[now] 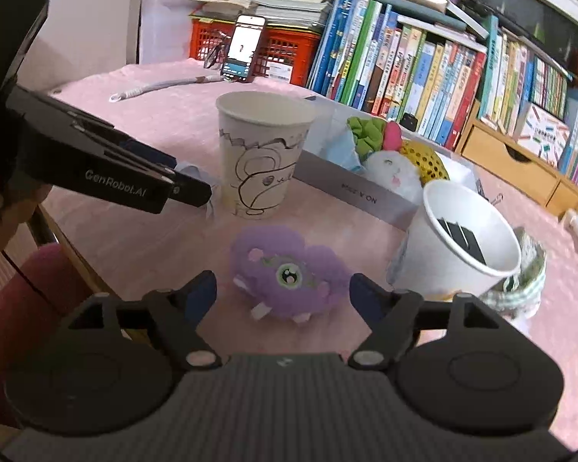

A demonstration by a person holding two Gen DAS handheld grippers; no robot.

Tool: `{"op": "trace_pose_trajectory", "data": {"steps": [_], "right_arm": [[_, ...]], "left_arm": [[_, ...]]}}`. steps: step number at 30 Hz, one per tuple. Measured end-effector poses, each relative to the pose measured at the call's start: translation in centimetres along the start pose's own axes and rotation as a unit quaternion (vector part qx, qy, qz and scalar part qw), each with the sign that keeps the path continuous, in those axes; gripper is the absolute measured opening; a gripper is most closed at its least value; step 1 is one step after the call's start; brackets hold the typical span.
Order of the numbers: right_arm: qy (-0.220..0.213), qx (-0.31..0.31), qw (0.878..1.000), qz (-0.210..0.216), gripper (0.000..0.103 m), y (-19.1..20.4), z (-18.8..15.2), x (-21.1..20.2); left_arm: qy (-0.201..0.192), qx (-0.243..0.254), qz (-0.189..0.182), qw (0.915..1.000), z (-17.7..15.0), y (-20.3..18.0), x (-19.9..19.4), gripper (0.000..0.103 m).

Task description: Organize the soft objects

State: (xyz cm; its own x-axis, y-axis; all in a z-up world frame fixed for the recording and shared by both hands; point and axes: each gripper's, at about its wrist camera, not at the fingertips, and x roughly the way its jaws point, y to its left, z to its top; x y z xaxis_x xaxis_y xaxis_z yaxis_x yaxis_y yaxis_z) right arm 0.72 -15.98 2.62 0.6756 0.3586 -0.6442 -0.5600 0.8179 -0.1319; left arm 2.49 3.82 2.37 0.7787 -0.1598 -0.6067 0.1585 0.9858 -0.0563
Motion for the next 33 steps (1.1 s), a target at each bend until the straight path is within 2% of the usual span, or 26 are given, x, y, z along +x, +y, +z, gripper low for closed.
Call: {"op": "trace_pose_trajectory", "data": {"steps": [8,17,33], "right_arm": [[-0.009,0.050,0.998,0.027,0.094,-1.5,-0.5,0.3],[0.007,0.089,0.994,0.064,0.097,-2.4,-0.3,2.2],[-0.020,0.146,0.988,0.040,0.097,-2.2,-0.7,3.1]], "left_arm": [[-0.002,-0.004,0.010,0.9999,-0.2,0.1,0.2,0.064],[0.009,-0.015,0.007,0.9998,-0.3,0.2,1.4,0.064],[0.011,-0.012,0.011,0.9998,-0.6,-0.1,2.2,0.064]]}}
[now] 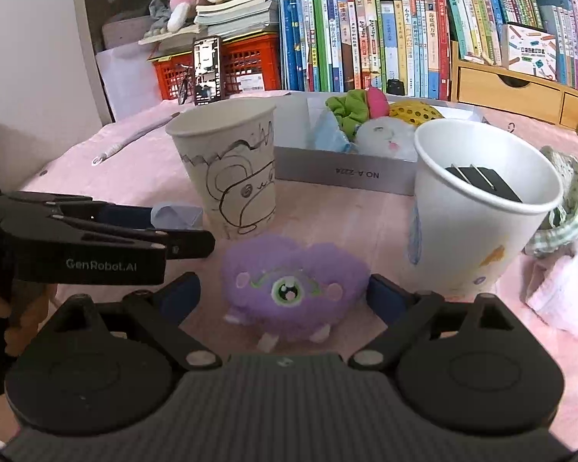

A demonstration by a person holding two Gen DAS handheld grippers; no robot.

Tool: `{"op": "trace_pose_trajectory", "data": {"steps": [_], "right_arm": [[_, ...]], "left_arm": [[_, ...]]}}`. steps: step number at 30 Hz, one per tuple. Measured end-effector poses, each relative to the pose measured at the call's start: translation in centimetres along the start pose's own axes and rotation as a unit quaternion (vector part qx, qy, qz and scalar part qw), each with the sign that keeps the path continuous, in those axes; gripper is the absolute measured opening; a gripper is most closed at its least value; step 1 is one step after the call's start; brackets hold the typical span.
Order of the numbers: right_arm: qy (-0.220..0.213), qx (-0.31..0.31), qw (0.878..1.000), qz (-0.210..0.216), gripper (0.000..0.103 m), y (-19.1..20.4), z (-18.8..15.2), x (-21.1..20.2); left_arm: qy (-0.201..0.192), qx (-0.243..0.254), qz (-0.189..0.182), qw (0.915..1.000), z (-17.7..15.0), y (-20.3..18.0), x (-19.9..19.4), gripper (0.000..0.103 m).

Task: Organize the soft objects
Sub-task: 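Lift the tissue with the left tool while the right tool lifts the purple plush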

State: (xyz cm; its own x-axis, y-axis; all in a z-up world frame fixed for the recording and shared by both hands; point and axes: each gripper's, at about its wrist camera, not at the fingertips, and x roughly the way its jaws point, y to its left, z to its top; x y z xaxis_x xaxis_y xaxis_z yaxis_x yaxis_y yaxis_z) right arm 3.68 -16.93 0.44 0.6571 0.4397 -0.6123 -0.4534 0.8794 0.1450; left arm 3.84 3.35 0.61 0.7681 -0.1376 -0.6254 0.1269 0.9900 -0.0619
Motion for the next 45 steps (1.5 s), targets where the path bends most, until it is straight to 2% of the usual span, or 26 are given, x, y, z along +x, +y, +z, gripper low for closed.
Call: {"op": "trace_pose_trajectory", "data": {"steps": [24,33,36,39,40,45], "right_arm": [[-0.013,-0.016,0.999,-0.031,0.097,0.8,-0.5,0.5],[-0.023,-0.028,0.998,-0.049,0.093,1.1,-0.8,0.4],[-0.025,-0.030,0.998,-0.049,0.089,1.1,-0.8,0.3],[-0.028,-0.034,0.998,-0.044,0.080,1.2,-0.8,0.1],[-0.027,-0.036,0.998,-0.044,0.079,1.3,-0.8,0.1],[-0.028,-0.042,0.998,-0.037,0.077,1.5,-0.5,0.0]], "left_arm": [[-0.004,0.005,0.005,1.0000,0.1,-0.2,0.0,0.065],[-0.004,0.000,0.005,1.0000,0.1,-0.1,0.0,0.063],[-0.007,-0.001,0.007,1.0000,0.0,-0.1,-0.2,0.053],[-0.005,0.000,0.004,1.0000,0.1,-0.1,-0.2,0.033],[-0.003,0.003,0.002,1.0000,0.1,-0.2,-0.2,0.022],[-0.001,0.007,-0.004,1.0000,0.4,-0.4,-0.8,0.016]]}}
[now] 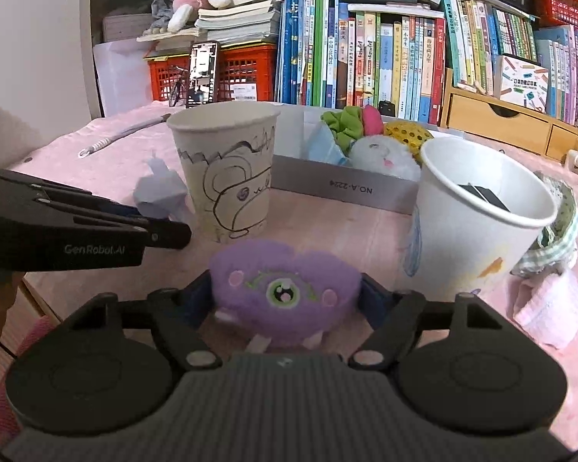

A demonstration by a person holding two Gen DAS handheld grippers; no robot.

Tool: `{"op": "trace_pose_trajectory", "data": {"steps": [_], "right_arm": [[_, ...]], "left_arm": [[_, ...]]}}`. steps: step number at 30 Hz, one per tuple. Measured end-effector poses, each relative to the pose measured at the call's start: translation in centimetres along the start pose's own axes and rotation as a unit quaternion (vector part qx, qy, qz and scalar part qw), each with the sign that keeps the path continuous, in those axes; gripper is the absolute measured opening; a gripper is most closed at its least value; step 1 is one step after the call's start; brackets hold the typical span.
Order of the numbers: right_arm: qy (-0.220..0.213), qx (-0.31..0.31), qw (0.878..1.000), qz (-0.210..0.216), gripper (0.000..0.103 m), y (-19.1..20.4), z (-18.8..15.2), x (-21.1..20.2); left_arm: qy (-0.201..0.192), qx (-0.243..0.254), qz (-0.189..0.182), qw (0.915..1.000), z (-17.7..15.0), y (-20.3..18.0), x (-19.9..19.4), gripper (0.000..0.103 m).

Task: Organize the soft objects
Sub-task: 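Lift the tissue with the left tool while the right tool lifts the purple plush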

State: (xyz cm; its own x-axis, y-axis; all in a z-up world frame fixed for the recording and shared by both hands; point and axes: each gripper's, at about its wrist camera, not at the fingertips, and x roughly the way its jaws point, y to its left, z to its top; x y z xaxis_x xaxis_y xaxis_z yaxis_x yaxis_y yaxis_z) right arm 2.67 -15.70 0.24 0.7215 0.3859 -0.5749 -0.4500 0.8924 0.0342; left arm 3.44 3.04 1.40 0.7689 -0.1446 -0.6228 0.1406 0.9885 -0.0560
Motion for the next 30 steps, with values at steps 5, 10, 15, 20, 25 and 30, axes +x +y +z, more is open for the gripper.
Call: {"op": "trace_pose_trajectory", "data": {"steps": [5,10,15,20,25,30], "right_arm": [[-0.016,-0.010,1.000,0.006,0.077,0.3,0.7,-0.6],[-0.020,-0.017,1.000,0.003,0.077,0.3,0.9,-0.7],[-0.014,-0.010,1.000,0.002,0.077,0.1,0.6,-0.5],[-0.013,-0.012,1.000,0.000,0.077,0.0,0.4,-0.4],[-0.010,-0.010,1.000,-0.002,0.077,0.0,0.3,-0.3],[-0.012,-0.014,1.000,0.000,0.077,0.2,0.5,-0.3]], "left_arm": [[-0.008,0.003,-0.003,1.0000,0.3,-0.1,-0.9,0.018],[-0.008,0.007,0.001,0.9999,0.2,0.0,-1.6,0.039],[-0.019,0.008,0.029,0.9993,-0.2,0.1,-1.7,0.058],[-0.031,0.009,0.050,0.9982,0.4,0.5,-0.4,0.062],[-0.015,0.005,0.048,0.9987,0.7,1.1,1.2,0.044],[-0.005,-0.002,0.039,0.9992,0.4,1.5,1.2,0.035]]}}
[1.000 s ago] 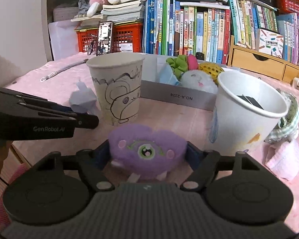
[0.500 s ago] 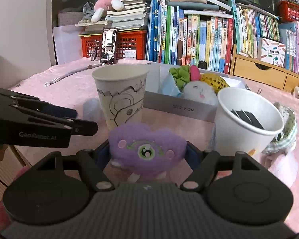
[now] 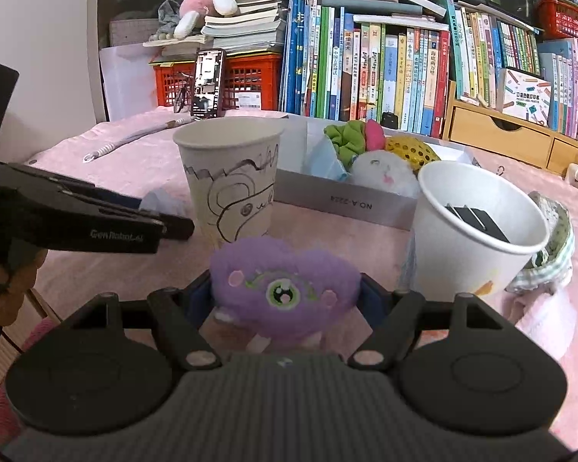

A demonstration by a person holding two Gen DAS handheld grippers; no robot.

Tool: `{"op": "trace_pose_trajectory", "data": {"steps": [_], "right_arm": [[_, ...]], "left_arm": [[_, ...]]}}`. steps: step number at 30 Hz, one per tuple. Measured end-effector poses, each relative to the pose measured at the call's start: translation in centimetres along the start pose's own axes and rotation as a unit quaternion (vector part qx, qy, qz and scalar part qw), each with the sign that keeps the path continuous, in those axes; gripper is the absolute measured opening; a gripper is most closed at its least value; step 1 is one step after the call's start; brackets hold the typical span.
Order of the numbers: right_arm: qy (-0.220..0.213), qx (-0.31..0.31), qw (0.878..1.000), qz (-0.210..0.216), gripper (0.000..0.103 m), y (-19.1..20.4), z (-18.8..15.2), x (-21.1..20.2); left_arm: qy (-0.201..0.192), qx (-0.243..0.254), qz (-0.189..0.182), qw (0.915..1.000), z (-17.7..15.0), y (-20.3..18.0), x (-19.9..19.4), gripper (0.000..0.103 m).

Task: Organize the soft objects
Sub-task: 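Lift the tissue with the left tool while the right tool lifts the purple plush, then carry the tissue over the tray with the left tool while the right tool carries the plush there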

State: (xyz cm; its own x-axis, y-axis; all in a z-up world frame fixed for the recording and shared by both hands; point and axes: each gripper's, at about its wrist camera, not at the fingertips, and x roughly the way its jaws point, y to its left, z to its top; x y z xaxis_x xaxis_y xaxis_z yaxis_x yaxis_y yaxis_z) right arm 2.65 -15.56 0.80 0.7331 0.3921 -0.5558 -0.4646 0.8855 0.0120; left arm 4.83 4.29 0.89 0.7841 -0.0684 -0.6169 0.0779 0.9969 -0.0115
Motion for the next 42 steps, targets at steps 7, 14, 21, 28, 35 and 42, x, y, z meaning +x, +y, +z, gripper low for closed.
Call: {"op": "trace_pose_trajectory", "data": {"steps": [7,14,21,28,35,42], "right_arm": [[-0.023,-0.010,1.000,0.009,0.077,0.4,0.9,-1.1],[-0.048,-0.022,0.998,0.016,0.077,0.6,2.6,-2.8],[-0.073,-0.020,0.997,0.032,0.077,0.7,4.0,-4.4],[-0.093,0.002,0.995,0.038,0.077,-0.7,6.3,-5.6],[-0.104,0.015,0.994,0.009,0.077,-3.2,9.1,-5.4],[-0.091,0.044,0.995,-0.011,0.077,-7.0,12.2,-4.1]], "left_arm": [[-0.020,0.001,0.008,0.9998,0.9,0.8,-2.1,0.035],[-0.052,-0.004,0.010,0.9986,3.5,1.6,-4.4,0.035],[-0.073,-0.002,0.000,0.9973,6.1,1.7,-5.4,0.035],[-0.084,0.002,-0.021,0.9962,8.6,1.2,-5.5,0.035],[-0.085,0.003,-0.044,0.9955,11.7,0.3,-4.7,0.035],[-0.077,0.009,-0.065,0.9949,16.4,-0.8,-3.1,0.035]]}}
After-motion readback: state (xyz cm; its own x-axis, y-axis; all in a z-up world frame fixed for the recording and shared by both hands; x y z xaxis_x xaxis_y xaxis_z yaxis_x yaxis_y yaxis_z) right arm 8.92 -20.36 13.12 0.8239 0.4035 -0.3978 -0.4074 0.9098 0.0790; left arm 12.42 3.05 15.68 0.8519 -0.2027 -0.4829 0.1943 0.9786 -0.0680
